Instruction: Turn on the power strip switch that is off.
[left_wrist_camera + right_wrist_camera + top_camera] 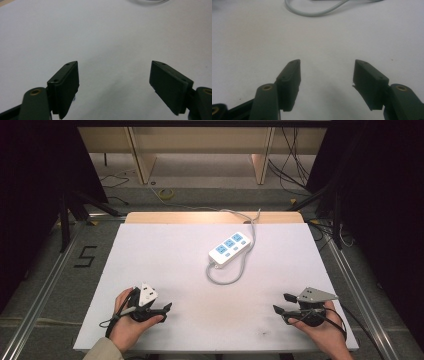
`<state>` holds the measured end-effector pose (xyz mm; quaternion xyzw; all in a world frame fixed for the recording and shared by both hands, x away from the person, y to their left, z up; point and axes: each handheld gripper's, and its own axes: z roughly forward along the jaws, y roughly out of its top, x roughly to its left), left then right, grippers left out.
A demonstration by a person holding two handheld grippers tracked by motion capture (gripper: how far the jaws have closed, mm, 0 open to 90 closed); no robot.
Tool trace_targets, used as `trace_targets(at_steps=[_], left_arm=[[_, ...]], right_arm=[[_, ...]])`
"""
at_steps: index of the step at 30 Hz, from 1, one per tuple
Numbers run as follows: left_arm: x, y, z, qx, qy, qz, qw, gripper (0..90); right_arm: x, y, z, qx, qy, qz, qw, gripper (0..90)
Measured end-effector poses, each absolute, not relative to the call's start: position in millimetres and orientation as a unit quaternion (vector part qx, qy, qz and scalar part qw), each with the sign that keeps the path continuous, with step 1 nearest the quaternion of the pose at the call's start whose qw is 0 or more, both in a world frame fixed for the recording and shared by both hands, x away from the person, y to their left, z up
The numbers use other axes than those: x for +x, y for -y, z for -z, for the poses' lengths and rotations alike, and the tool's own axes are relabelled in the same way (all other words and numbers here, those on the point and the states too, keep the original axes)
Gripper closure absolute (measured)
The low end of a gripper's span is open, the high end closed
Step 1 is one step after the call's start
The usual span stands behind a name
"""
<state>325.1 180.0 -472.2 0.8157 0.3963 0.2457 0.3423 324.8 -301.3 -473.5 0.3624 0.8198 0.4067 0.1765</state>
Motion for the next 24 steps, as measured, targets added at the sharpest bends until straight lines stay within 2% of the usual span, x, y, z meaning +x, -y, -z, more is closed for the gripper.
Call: trace_targets(at_steps=[10,11,12,13,18,24], left_arm=[[323.5,-176.5,472.4,0.819,-0.389,-0.257,0.335,23.8],[323.5,-176.2,472.5,0.818,-0.389,-0.258,0.336,23.8],[323.5,-176.2,472.5,0.818,-0.389,-0.258,0.336,23.8],[323.6,-176.3,472.5,0.818,-0.389,-0.259,0.336,23.8],[323.7,-176.5,472.5,0.817,-0.39,-0.261,0.335,24.0],[323.4,-176.1,472.4,0.816,-0.389,-0.264,0.337,24.1]], right_arm=[[323.8,299.8,470.1,0.351,-0.829,-0.397,0.176,58.9],[323.7,299.6,469.1,0.349,-0.833,-0.391,0.175,65.3],[323.7,299.6,469.1,0.349,-0.833,-0.391,0.175,65.3],[323.9,299.4,468.6,0.346,-0.837,-0.387,0.172,72.4],[324.6,299.4,466.2,0.344,-0.841,-0.377,0.181,88.8],[325.6,297.8,464.0,0.351,-0.842,-0.368,0.178,90.0]])
